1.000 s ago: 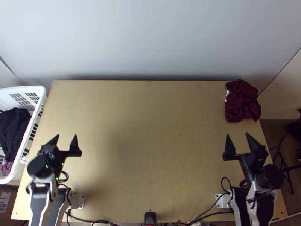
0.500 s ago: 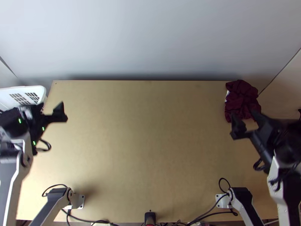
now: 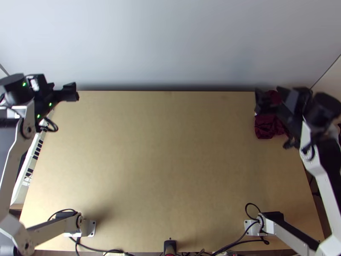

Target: Fold the t-shirt

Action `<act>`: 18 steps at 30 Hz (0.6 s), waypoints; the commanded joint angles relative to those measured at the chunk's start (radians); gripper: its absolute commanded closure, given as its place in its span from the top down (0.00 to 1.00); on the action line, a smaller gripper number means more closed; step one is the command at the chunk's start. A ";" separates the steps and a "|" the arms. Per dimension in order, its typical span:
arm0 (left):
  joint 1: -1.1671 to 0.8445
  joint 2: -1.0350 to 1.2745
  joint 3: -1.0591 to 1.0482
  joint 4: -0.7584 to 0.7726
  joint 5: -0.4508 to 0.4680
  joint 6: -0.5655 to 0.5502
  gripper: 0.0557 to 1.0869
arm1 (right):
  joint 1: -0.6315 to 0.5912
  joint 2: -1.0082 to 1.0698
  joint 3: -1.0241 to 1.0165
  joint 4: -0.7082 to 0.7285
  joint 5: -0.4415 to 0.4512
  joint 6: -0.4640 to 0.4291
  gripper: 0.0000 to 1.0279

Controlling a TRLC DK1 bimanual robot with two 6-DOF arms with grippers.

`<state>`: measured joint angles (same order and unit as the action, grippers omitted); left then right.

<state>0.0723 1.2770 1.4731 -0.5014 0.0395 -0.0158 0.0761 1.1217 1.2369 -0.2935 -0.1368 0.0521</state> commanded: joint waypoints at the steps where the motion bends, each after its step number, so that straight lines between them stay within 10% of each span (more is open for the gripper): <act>1: 0.020 0.171 0.119 0.018 -0.003 -0.009 0.95 | 0.067 0.187 0.136 0.022 0.057 -0.017 0.95; 18: 0.294 0.305 0.184 -0.016 -0.004 0.054 0.95 | 0.255 0.282 0.108 -0.021 0.154 0.026 0.95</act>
<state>0.2382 1.5177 1.6459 -0.5007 0.0357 -0.0025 0.2600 1.3666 1.3426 -0.2913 -0.0124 0.0532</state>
